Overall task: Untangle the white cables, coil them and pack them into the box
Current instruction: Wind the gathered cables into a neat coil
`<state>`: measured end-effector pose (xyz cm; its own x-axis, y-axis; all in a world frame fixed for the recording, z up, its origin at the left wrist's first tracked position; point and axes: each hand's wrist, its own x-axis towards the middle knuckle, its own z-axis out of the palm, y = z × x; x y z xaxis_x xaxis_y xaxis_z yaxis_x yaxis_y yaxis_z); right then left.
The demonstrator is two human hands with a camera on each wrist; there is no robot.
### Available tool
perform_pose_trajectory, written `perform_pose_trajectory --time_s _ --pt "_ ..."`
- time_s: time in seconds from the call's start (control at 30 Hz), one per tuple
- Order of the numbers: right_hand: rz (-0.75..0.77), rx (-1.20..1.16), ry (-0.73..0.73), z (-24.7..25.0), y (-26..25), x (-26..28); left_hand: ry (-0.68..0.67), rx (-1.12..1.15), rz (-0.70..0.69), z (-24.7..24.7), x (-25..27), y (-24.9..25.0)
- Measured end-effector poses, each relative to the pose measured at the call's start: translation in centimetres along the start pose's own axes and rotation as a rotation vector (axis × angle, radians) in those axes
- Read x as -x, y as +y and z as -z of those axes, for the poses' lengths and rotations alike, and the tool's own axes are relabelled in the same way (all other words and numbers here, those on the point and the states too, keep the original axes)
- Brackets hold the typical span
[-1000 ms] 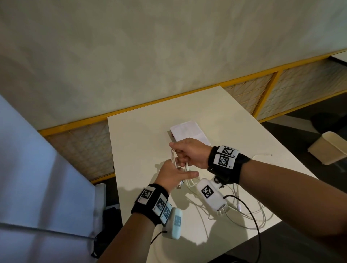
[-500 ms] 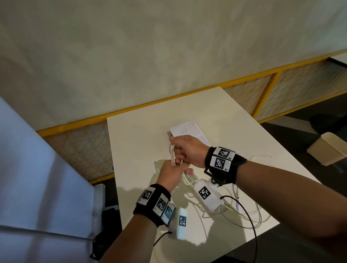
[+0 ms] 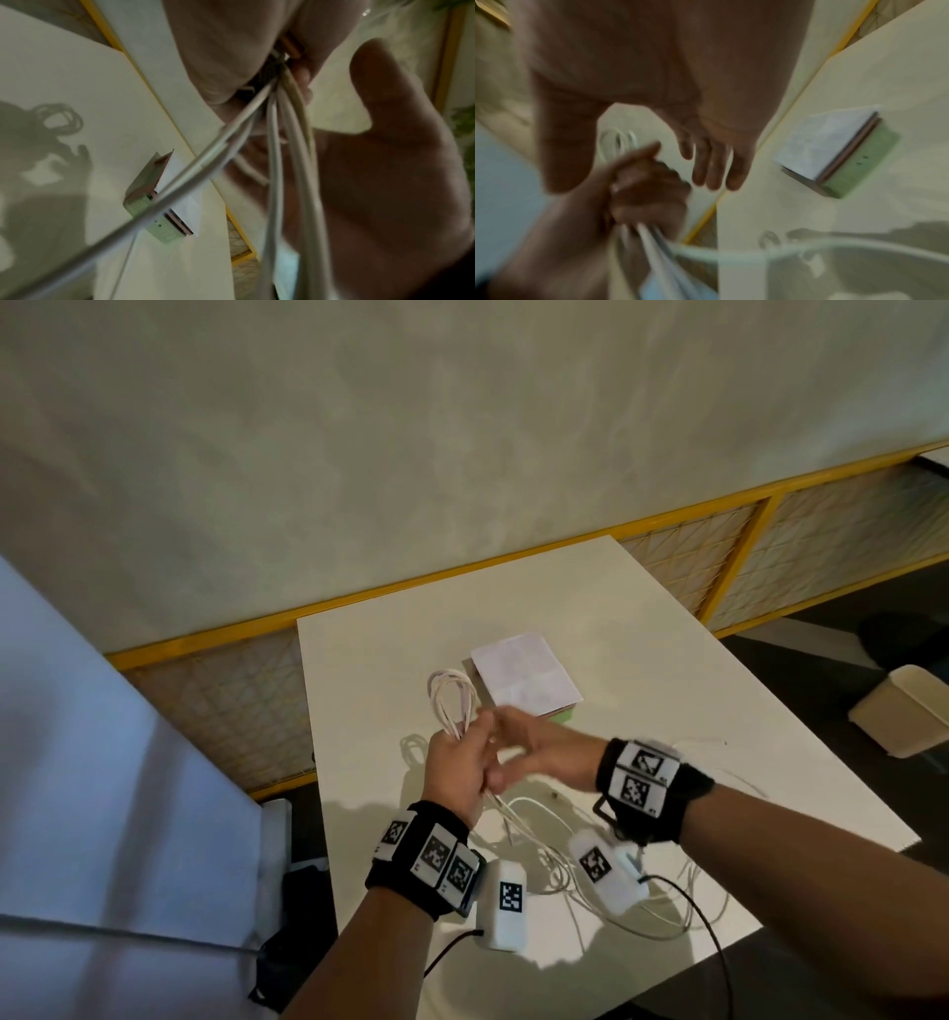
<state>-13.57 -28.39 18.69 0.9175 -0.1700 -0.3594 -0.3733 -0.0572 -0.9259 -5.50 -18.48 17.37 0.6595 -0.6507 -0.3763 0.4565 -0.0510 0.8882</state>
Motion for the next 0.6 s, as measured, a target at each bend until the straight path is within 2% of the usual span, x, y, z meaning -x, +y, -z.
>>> perform_pose_trajectory --time_s 0.07,0.17,0.27,0.4,0.47,0.53,0.6 --pt "-0.087 0.135 -0.125 -1.3 1.8 0.1 0.024 0.001 0.006 -0.2 -0.2 0.1" --pt "-0.123 0.198 -0.189 -2.1 2.2 0.2 0.049 -0.023 0.029 -0.3 -0.5 0.3" --pt "-0.188 0.186 -0.170 -2.0 1.6 0.3 0.102 -0.004 0.048 0.0 -0.8 0.2" --pt "-0.272 0.490 -0.176 -1.2 2.7 0.8 0.163 0.033 0.035 0.9 -1.6 0.8" --pt "-0.318 0.481 -0.100 -0.4 3.1 1.1 0.184 -0.014 0.018 1.6 -1.9 0.9" --pt "-0.304 0.503 -0.038 0.3 2.7 1.4 0.203 -0.063 0.020 2.1 -2.0 0.5" --pt "-0.289 0.603 -0.035 1.1 2.4 1.4 0.203 -0.102 0.024 2.8 -2.0 -0.1"
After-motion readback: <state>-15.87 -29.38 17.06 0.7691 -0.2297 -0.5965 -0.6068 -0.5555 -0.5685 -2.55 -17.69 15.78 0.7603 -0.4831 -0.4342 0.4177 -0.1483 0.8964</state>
